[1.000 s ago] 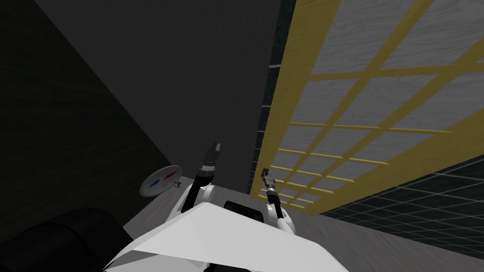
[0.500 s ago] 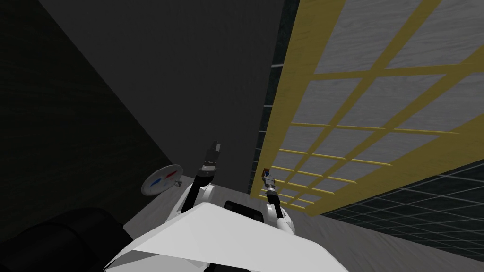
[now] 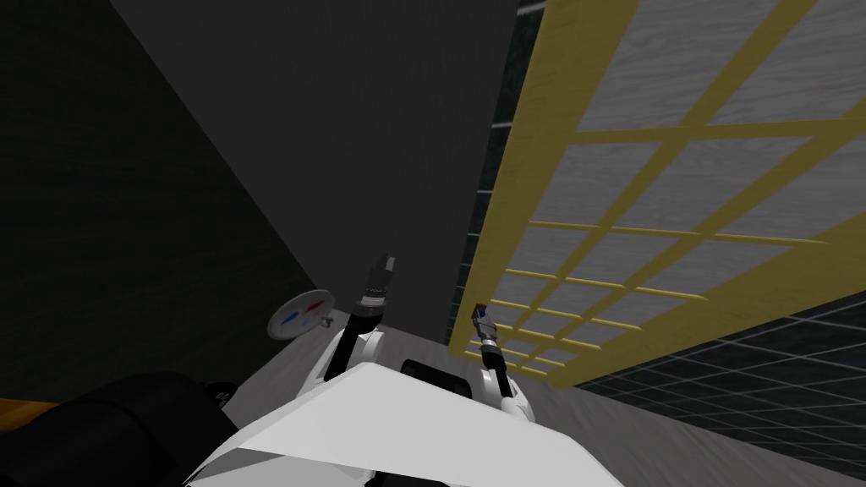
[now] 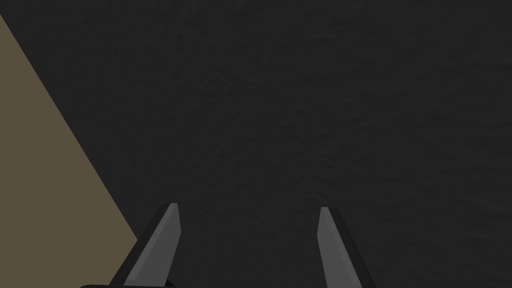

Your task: Pull the door open

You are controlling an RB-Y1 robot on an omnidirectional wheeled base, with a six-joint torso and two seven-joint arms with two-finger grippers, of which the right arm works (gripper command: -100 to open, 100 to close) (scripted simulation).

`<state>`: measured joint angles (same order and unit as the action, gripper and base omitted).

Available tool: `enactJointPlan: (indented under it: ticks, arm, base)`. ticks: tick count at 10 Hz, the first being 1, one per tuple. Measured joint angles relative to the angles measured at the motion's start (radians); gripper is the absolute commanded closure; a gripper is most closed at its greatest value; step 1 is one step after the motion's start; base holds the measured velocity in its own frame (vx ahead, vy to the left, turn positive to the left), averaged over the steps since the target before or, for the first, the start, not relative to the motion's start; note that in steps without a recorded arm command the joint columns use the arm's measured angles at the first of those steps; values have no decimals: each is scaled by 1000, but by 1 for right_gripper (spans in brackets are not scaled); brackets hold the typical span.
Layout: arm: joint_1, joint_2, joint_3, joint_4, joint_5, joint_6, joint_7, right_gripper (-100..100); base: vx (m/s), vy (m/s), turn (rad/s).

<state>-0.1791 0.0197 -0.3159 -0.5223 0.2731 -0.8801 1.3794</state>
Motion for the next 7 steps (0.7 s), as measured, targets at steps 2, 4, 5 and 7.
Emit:
enactJointPlan:
  ticks: [2, 4, 5, 7]
  arm:
    - [6, -27, 0, 29, -15, -23, -47, 100]
    - [33, -30, 2, 3, -28, -17, -95, 100]
    - [46, -39, 4, -3, -36, -20, -126, 100]
    - [46, -54, 1, 25, -61, -38, -180, 100]
  base:
    - [-30, 17, 46]
    - [-31, 7, 51]
    - [-27, 9, 60]
    - [-19, -1, 44]
